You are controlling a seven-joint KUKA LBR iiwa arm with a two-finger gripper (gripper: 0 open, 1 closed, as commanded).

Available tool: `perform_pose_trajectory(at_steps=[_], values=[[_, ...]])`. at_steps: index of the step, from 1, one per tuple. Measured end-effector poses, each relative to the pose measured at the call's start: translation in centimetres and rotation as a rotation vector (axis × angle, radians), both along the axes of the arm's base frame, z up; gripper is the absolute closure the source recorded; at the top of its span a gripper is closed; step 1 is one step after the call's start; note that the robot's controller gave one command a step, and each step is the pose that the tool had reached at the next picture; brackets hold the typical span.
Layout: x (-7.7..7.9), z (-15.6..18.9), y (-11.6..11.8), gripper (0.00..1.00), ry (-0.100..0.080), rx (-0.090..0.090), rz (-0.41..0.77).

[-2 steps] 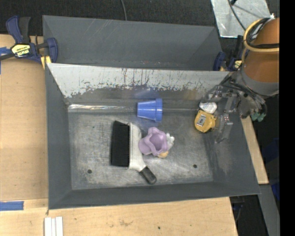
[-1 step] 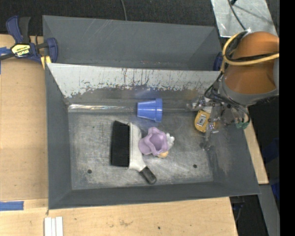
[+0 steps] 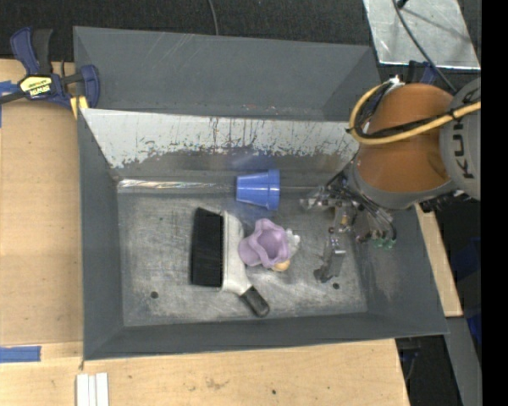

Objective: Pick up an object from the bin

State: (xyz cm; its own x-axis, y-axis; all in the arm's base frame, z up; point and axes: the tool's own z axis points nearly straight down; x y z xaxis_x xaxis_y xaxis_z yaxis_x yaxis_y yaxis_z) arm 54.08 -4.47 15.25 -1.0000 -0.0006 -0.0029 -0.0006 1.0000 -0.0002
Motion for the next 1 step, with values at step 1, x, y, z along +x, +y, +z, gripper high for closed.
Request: perform_pose_trajectory(at_steps=[1], values=[[0.46, -1.64, 2.61, 0.00, 0.002, 0.000, 0.169]])
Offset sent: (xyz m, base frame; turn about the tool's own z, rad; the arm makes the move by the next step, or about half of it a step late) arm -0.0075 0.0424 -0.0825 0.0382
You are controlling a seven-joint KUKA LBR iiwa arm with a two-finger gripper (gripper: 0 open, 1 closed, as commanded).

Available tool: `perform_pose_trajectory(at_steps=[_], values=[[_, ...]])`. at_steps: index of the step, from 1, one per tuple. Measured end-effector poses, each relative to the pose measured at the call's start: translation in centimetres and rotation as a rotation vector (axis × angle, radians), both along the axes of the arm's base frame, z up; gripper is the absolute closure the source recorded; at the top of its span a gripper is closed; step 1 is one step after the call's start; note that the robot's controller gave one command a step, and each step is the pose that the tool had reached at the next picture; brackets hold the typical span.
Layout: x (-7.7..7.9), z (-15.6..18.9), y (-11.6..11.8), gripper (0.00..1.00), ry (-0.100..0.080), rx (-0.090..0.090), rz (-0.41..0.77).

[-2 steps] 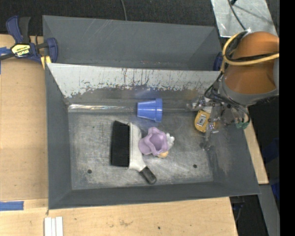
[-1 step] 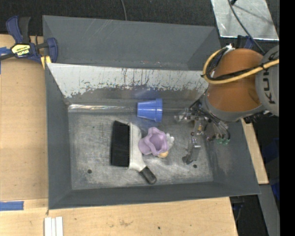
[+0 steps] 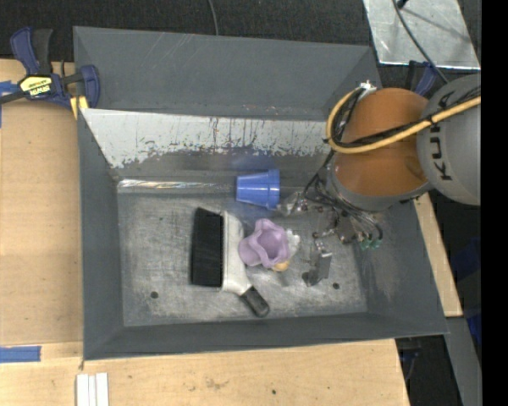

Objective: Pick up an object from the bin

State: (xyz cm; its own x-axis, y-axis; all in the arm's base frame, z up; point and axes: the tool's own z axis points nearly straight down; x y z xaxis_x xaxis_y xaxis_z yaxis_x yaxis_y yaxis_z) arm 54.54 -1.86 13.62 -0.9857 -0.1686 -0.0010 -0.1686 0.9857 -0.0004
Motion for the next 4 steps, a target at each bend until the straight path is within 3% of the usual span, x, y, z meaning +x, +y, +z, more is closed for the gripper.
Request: perform_pose_trajectory(at_steps=[1, 2, 4], values=[[-0.7, -4.4, 1.0, 0.00, -0.004, 0.000, -0.137], [-1.6, -6.1, 2.3, 1.00, -0.020, 0.000, -0.112], [-1.6, -5.8, 2.3, 1.00, -0.015, 0.000, -0.112]])
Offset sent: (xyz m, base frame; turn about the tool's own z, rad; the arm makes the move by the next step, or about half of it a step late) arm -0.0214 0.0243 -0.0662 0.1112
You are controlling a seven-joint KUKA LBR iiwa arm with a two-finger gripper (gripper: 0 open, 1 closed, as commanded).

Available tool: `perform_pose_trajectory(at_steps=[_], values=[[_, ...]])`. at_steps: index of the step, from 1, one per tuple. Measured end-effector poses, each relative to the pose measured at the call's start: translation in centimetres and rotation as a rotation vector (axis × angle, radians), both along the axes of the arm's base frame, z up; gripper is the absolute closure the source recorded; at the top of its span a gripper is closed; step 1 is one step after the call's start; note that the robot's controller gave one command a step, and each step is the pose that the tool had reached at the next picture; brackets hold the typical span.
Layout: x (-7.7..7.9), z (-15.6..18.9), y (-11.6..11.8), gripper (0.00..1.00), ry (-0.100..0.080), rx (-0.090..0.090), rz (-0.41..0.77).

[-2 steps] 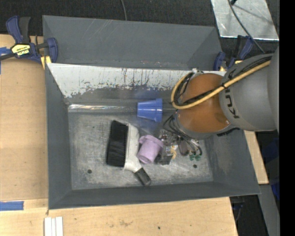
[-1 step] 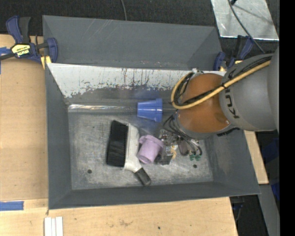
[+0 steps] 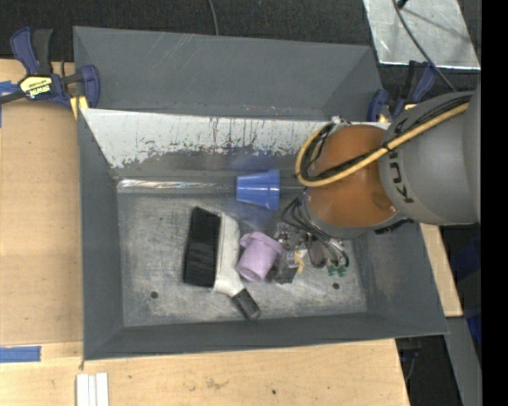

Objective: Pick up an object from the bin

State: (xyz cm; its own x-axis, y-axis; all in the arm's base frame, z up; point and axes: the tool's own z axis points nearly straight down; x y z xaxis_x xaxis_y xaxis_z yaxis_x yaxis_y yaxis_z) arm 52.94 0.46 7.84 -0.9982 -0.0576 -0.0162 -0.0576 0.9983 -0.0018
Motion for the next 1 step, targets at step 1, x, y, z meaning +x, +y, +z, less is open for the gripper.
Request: perform_pose_trajectory(at_steps=[1], values=[[0.01, 0.66, 0.00, 1.00, 0.008, 0.000, 0.001]])
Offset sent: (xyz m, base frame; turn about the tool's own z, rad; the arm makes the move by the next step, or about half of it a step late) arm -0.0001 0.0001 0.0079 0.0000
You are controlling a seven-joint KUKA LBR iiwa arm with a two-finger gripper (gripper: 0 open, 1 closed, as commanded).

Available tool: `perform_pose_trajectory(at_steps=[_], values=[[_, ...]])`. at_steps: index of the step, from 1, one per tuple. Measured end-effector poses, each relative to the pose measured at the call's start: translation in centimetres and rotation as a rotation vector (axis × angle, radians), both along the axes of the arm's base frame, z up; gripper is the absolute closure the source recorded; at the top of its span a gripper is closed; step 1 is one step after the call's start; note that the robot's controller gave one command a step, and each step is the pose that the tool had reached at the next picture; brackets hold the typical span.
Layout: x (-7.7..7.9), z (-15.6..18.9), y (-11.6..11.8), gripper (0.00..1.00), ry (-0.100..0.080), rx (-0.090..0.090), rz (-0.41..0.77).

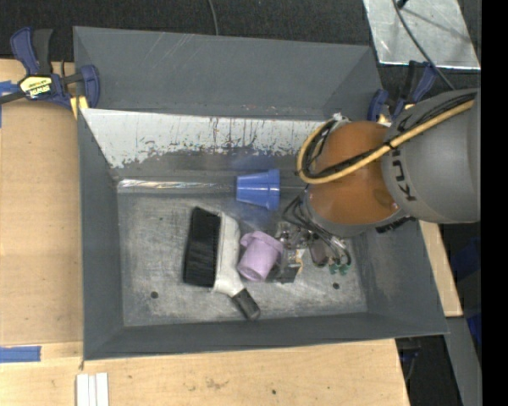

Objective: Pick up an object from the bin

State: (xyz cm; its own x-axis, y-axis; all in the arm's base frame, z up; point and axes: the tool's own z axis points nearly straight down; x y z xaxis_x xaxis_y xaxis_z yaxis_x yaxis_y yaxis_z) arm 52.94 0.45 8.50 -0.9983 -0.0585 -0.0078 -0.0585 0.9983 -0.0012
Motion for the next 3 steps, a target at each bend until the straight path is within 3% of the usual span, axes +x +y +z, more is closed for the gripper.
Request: perform_pose_trajectory(at_steps=[3], values=[[-0.04, 0.95, -0.01, 1.00, 0.008, 0.000, 0.001]])
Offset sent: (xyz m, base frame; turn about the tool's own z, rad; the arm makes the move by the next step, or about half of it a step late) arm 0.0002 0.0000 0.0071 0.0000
